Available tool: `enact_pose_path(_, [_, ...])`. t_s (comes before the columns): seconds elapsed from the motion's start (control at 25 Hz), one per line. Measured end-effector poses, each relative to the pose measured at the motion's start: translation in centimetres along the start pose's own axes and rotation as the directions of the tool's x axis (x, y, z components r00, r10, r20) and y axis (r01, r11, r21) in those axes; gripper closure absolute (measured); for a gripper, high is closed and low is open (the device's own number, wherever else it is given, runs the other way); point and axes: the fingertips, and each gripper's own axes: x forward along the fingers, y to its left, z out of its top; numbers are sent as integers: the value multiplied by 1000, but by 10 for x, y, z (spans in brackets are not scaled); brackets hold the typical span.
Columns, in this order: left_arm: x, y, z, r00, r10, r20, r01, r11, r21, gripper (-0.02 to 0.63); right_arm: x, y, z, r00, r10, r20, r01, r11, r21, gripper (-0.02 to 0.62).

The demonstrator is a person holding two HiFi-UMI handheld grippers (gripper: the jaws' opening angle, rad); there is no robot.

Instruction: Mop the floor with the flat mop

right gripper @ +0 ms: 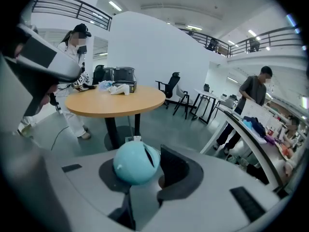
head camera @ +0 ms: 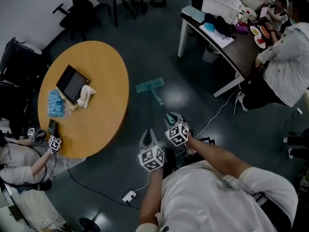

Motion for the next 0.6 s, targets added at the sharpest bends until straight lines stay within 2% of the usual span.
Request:
enact_pose_path(0.2, [19,27,26,1000,-12,1,12,1000,-6,601,54,-16,30,1000,-16,8,16,1000,-10,480])
enact_pose_path(0.36, [17,40,20,1000,-18,-23,17,1000,-25,601,79,-26,43,1000,-17,3,17,999,-32,481])
enact_pose_path(0.6, [-1,29,4,999,-36,-32,35,998,-46,601,47,-42,38,999,-5,-33,4,999,-33,482])
